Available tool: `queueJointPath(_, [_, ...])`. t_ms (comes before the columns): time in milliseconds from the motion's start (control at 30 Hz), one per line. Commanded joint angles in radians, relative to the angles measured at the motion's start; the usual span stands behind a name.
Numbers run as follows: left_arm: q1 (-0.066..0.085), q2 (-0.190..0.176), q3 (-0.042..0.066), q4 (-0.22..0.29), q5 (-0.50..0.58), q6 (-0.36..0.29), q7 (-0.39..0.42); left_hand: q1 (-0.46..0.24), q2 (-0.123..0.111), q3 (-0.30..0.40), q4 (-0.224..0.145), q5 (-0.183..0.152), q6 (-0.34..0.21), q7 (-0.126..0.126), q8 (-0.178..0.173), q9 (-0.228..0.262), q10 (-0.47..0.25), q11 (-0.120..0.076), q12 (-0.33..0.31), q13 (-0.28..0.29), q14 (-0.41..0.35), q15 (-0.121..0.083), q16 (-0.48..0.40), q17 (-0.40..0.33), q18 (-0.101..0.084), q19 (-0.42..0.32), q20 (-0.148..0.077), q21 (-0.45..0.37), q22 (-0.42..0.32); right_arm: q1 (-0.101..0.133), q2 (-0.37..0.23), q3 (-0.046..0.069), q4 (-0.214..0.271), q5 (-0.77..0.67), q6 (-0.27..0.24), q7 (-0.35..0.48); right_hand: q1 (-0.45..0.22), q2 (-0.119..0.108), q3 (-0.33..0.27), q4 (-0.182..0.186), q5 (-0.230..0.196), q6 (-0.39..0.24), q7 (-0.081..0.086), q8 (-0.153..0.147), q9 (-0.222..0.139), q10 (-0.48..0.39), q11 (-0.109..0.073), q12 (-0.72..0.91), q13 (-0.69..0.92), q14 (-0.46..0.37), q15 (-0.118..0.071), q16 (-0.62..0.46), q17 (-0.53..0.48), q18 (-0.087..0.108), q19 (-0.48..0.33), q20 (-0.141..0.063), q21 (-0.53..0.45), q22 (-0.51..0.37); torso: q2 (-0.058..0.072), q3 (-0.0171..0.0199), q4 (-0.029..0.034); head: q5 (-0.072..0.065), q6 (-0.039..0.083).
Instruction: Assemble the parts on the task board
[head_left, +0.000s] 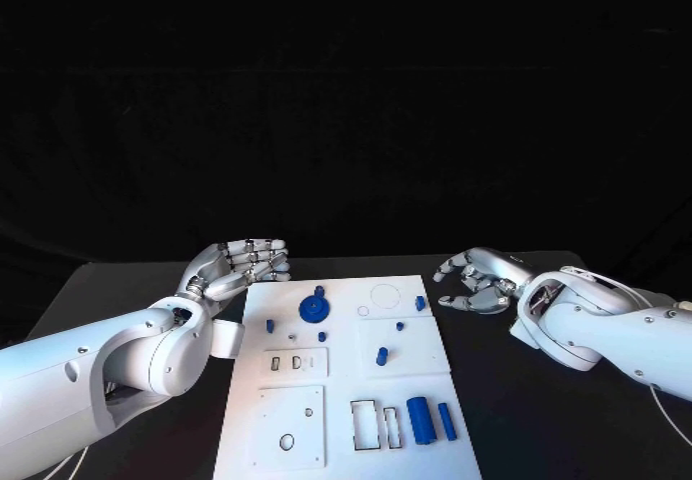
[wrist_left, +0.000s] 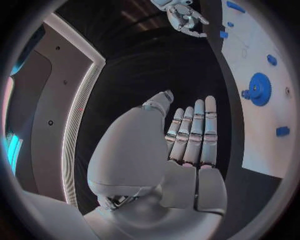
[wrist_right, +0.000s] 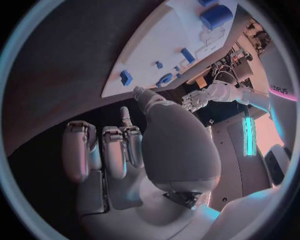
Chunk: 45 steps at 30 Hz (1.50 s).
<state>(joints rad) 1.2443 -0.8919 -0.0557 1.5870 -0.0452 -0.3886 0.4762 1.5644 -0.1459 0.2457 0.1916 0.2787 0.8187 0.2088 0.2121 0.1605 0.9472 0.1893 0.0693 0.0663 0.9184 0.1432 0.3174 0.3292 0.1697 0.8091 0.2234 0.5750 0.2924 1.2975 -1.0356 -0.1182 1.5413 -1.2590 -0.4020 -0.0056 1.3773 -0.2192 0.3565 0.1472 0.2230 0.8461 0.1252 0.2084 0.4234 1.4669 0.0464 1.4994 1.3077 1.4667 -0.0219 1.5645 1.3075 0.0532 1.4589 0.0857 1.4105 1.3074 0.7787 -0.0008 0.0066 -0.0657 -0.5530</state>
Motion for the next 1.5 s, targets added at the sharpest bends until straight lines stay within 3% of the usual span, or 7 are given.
queueJointPath(33, [0.001, 0.003, 0.001, 0.0, -0.005, 0.027, 0.003, -0.006, 0.002, 0.0, -0.005, -0.005, 0.0, 0.024, 0.004, 0.002, 0.002, 0.001, 0.001, 0.001, -0.004, 0.0, -0.004, 0.001, -0.003, -0.008, 0.001, -0.006, -0.001, -0.009, 0.002, -0.001, -0.022, 0.046, 0.055, 0.085, 0.011, 0.0, 0.003, -0.008, 0.009, -0.002, -0.004, -0.006, -0.001, 0.048, -0.005, 0.001, 0.195, 0.101, -0.009, 0.003, 0.249, -0.006, 0.003, -0.008, -0.004, 0.1, -0.001, 0.0058, -0.0025, 0.003, -0.009])
queueJointPath(200, [0.001, 0.003, 0.001, -0.001, -0.005, 0.029, 0.003, -0.006, 0.002, 0.001, -0.005, -0.005, 0.0, 0.024, 0.004, 0.002, 0.002, 0.001, 0.002, 0.001, -0.004, 0.0, -0.004, 0.001, -0.003, -0.009, 0.001, -0.006, -0.001, -0.024, 0.025, -0.001, -0.057, 0.062, 0.032, 0.09, 0.011, 0.001, 0.007, -0.008, 0.012, -0.003, 0.002, -0.008, -0.001, 0.051, -0.001, 0.005, 0.199, 0.102, -0.007, 0.004, 0.254, -0.008, 0.006, -0.007, 0.001, 0.105, 0.0, 0.0012, -0.0018, 0.006, -0.014])
queueJointPath(500, [0.0, 0.003, 0.001, -0.003, -0.006, 0.03, 0.002, -0.006, 0.002, 0.001, -0.006, -0.005, 0.0, 0.024, 0.004, 0.002, 0.003, 0.001, 0.002, 0.001, -0.004, 0.0, -0.005, 0.002, -0.002, -0.01, 0.001, -0.006, -0.001, -0.036, 0.089, -0.003, -0.115, 0.089, 0.013, 0.085, -0.006, 0.005, 0.01, -0.001, 0.005, 0.004, 0.013, -0.009, -0.001, 0.056, 0.009, 0.01, 0.204, 0.103, 0.001, 0.005, 0.259, -0.01, 0.01, -0.003, 0.006, 0.111, 0.002, -0.0012, 0.0015, 0.006, -0.022])
queueJointPath(833, [0.0, 0.003, 0.001, -0.004, -0.006, 0.03, 0.001, -0.006, 0.002, 0.001, -0.006, -0.005, 0.0, 0.024, 0.004, 0.002, 0.003, 0.001, 0.002, 0.001, -0.004, 0.0, -0.005, 0.002, -0.002, -0.01, 0.001, -0.006, -0.001, -0.047, 0.144, -0.004, -0.17, 0.084, 0.015, 0.079, -0.013, 0.01, 0.013, 0.002, 0.005, 0.012, 0.019, -0.009, 0.0, 0.055, 0.014, 0.01, 0.203, 0.103, 0.006, 0.005, 0.26, -0.01, 0.01, 0.001, 0.005, 0.111, 0.002, -0.0001, 0.0024, 0.011, -0.031])
queueJointPath(1167, [0.0, 0.002, 0.001, -0.004, -0.006, 0.029, 0.0, -0.006, 0.002, 0.001, -0.006, -0.005, 0.0, 0.024, 0.004, 0.002, 0.003, 0.001, 0.002, 0.001, -0.004, 0.0, -0.005, 0.002, -0.002, -0.01, 0.001, -0.006, -0.001, -0.051, 0.159, -0.006, -0.189, 0.071, 0.033, 0.073, -0.012, 0.012, 0.02, 0.0, 0.006, 0.022, 0.027, -0.007, 0.001, 0.056, 0.021, 0.011, 0.204, 0.103, 0.012, 0.005, 0.259, -0.009, 0.01, 0.005, 0.004, 0.111, 0.001, -0.0004, -0.0004, 0.015, -0.034])
queueJointPath(1500, [0.0, 0.001, 0.001, -0.004, -0.007, 0.028, -0.002, -0.006, 0.002, 0.001, -0.006, -0.005, 0.0, 0.024, 0.004, 0.002, 0.003, 0.001, 0.002, 0.001, -0.004, 0.0, -0.005, 0.002, -0.002, -0.01, 0.001, -0.006, -0.001, -0.053, 0.168, -0.007, -0.199, 0.07, 0.031, 0.076, -0.015, 0.023, 0.044, -0.006, 0.009, 0.072, 0.031, 0.012, 0.009, 0.059, 0.026, 0.016, 0.209, 0.104, 0.018, 0.006, 0.261, -0.01, 0.013, 0.014, 0.007, 0.116, 0.001, -0.0004, 0.0018, 0.016, -0.035])
